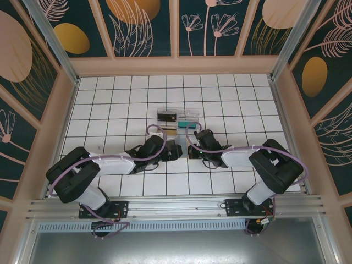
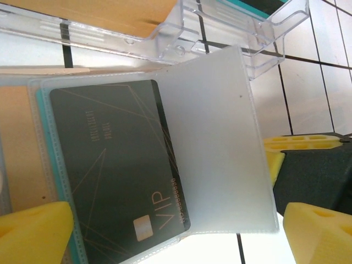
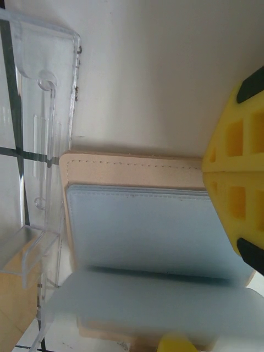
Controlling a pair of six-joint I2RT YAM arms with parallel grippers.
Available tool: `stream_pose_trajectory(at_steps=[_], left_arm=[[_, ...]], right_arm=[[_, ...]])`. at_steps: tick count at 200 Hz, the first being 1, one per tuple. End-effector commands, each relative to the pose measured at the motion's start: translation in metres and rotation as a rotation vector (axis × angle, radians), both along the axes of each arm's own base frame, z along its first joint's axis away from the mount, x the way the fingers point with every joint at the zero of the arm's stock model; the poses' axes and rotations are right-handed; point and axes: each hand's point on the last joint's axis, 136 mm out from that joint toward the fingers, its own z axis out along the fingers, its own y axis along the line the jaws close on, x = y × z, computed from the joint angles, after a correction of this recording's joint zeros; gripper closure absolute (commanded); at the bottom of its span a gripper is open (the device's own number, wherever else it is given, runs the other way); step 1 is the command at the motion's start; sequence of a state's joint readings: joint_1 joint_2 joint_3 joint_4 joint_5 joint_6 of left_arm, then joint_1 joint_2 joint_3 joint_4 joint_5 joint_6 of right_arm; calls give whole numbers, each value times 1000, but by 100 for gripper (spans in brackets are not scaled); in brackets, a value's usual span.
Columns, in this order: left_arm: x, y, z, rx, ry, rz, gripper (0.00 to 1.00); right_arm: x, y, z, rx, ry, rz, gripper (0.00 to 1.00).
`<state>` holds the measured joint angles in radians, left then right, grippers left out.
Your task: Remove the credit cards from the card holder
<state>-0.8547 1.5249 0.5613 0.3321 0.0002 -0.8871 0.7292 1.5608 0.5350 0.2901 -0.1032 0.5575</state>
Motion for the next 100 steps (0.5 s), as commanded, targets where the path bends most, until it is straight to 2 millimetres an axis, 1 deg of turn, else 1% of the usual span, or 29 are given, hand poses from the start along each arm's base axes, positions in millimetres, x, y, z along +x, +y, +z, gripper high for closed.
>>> stream_pose_trajectory(at_steps=[1, 38, 59, 77, 90, 100], left_arm=[[-2, 0, 3, 6, -4, -21, 1], [5, -2, 20, 14, -45, -25, 1], [7, -3, 23, 28, -51, -23, 1], [9, 3, 23, 56, -56, -5, 1], [10, 8, 23, 74, -63, 9, 1], [9, 13, 22, 85, -68, 17, 5]], right_arm=[[-14, -4, -18, -42, 65, 10, 100], [-14, -4, -19, -43, 66, 10, 100], [-14, -5, -18, -46, 63, 6, 100], [-13, -8, -15, -47, 49, -9, 100], [-11, -10, -9, -45, 28, -21, 100], [-9, -11, -2, -34, 9, -32, 100]])
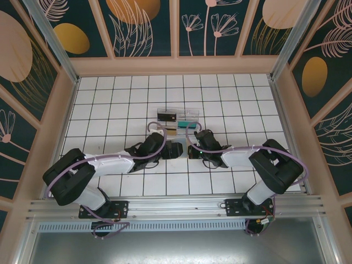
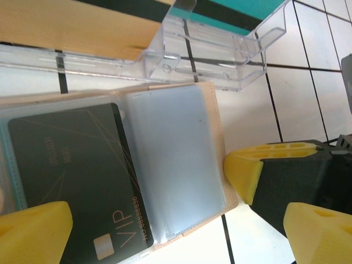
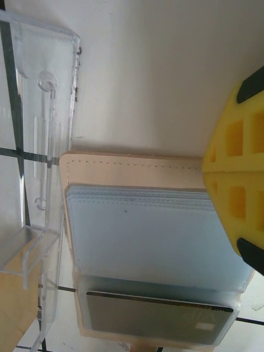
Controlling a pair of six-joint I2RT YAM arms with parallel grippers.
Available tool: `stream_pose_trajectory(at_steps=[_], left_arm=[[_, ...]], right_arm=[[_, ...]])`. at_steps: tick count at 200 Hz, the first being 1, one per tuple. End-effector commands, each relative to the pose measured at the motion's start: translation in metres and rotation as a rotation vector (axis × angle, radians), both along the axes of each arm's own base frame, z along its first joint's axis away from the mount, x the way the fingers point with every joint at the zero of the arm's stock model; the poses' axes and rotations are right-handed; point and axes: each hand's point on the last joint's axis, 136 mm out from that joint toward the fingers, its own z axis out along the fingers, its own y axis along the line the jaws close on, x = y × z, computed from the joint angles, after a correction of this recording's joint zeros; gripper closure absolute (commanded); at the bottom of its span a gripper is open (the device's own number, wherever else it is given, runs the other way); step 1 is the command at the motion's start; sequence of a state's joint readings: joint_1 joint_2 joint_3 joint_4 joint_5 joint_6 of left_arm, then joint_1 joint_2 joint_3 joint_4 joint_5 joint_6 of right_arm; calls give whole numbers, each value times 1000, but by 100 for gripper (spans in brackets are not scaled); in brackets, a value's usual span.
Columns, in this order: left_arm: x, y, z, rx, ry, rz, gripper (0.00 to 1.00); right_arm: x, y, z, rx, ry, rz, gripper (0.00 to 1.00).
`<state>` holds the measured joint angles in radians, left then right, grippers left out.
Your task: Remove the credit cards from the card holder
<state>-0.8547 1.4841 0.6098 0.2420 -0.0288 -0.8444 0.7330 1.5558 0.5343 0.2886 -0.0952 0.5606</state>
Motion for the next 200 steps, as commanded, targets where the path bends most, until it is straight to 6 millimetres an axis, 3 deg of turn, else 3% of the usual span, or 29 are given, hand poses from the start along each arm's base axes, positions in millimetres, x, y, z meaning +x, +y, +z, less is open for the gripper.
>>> stream_pose_trajectory(at_steps=[1, 13, 29, 48, 75, 128, 175, 200], left_arm=[[2, 12, 5, 50, -31, 25, 5], [2, 20, 3, 69, -39, 41, 13], [2, 30, -2, 83, -40, 63, 33], [4, 38, -8, 85, -34, 76, 51], [7, 37, -14, 88, -27, 65, 68], [11, 45, -31, 135, 2, 79, 70], [9, 54, -38, 167, 17, 103, 71], [8, 48, -41, 147, 28, 85, 71]], right_arm=[[-8, -11, -3, -32, 12, -30, 100], [-6, -11, 7, -12, -8, -42, 99], [-6, -3, 22, 47, -27, -31, 92], [-5, 9, 41, 131, -41, -7, 91], [-2, 24, 56, 186, -51, 10, 92], [-3, 48, 53, 187, -11, 55, 93], [-3, 54, 48, 172, -1, 64, 93], [-3, 55, 46, 169, 5, 66, 93]])
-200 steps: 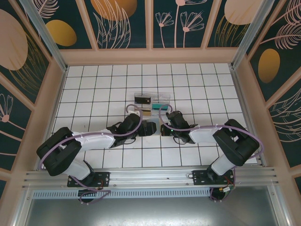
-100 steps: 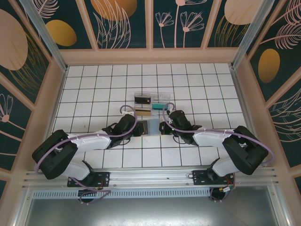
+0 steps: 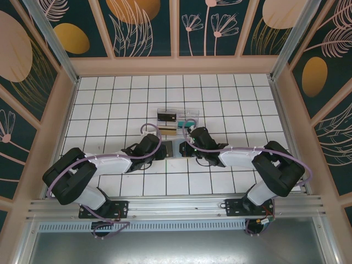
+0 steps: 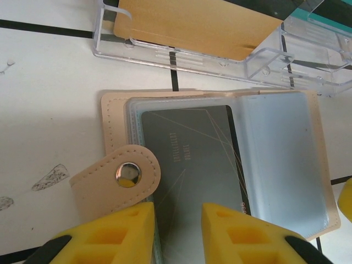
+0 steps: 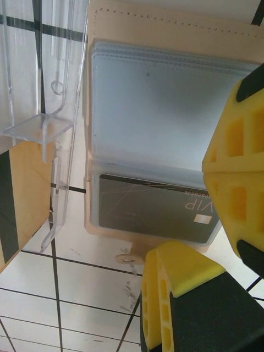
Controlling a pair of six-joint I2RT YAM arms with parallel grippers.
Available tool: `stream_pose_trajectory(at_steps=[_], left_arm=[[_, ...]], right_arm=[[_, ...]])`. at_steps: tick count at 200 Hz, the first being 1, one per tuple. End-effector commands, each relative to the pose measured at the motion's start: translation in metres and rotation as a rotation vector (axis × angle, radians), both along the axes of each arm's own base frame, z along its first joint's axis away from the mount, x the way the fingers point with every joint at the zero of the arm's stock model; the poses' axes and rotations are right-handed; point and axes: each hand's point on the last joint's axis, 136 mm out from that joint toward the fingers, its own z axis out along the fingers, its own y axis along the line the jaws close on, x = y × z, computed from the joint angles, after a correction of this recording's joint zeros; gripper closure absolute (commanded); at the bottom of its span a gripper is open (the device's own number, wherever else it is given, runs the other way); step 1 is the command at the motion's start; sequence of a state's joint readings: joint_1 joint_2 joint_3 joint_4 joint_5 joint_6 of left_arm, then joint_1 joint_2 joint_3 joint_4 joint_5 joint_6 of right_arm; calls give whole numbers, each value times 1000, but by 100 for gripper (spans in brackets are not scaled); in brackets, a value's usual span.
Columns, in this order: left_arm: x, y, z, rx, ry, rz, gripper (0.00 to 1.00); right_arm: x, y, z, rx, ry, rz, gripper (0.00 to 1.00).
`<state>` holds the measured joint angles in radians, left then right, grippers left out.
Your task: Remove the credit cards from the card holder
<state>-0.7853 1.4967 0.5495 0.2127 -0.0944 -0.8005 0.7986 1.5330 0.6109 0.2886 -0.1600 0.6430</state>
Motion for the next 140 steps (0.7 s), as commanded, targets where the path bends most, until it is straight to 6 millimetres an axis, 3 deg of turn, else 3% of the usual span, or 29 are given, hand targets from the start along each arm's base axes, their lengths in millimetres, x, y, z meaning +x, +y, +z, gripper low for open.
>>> stream_pose_trajectory(at_steps=[1, 66, 140], left_arm=[[-1, 3, -9, 16, 15, -2, 71], [-6, -6, -20, -14, 56, -29, 71], [-7, -16, -15, -61, 57, -63, 72]], right_arm=[[4, 12, 9, 32, -3, 10, 93], [2, 10, 7, 24, 0, 8, 93], [2, 16, -6, 32, 55, 6, 90]])
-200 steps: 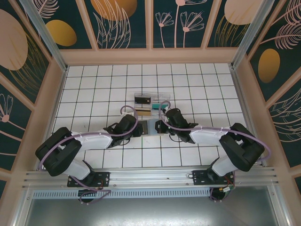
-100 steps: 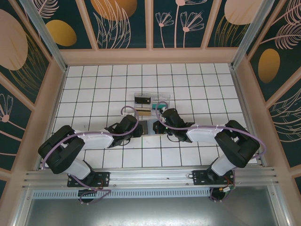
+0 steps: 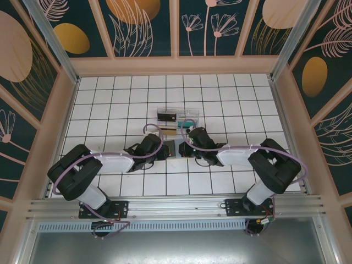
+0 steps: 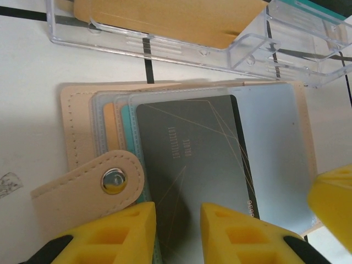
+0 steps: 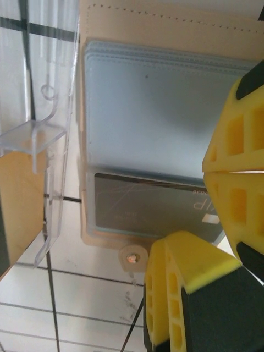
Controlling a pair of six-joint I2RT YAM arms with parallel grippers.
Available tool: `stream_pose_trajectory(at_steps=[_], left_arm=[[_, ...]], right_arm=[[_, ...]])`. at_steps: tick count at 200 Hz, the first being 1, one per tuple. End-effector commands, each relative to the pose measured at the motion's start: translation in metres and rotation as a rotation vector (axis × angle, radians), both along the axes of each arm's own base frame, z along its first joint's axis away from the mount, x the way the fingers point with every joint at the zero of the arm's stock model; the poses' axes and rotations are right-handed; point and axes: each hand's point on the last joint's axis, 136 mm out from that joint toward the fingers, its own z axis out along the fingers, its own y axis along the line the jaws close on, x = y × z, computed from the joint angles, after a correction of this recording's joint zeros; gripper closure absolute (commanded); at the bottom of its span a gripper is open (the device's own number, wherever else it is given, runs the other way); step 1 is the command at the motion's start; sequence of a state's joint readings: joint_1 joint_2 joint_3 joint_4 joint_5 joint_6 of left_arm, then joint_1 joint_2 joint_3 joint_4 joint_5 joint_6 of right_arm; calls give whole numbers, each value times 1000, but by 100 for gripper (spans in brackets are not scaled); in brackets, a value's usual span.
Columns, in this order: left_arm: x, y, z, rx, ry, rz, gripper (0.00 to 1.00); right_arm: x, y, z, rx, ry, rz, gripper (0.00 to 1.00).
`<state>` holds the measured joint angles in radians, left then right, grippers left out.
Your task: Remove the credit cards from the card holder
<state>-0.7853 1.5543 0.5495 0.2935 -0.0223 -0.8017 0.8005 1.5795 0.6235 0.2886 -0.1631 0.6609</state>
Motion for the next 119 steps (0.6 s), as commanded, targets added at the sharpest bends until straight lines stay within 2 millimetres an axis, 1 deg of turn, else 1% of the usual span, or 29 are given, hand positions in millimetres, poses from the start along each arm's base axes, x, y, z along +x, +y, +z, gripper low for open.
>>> stream_pose_trajectory(at_steps=[1, 26, 59, 119], left_arm=[[-5, -1, -9, -7, 35, -15, 72], [-6, 1, -11, 0, 38, -11, 72], [-6, 2, -11, 2, 38, -9, 72], [-6, 2, -13, 5, 44, -10, 72]], right_arm=[[2, 15, 6, 50, 19, 13, 90], [4, 22, 7, 91, 43, 16, 88], [9, 27, 3, 132, 86, 6, 88], [12, 24, -6, 138, 119, -16, 88]])
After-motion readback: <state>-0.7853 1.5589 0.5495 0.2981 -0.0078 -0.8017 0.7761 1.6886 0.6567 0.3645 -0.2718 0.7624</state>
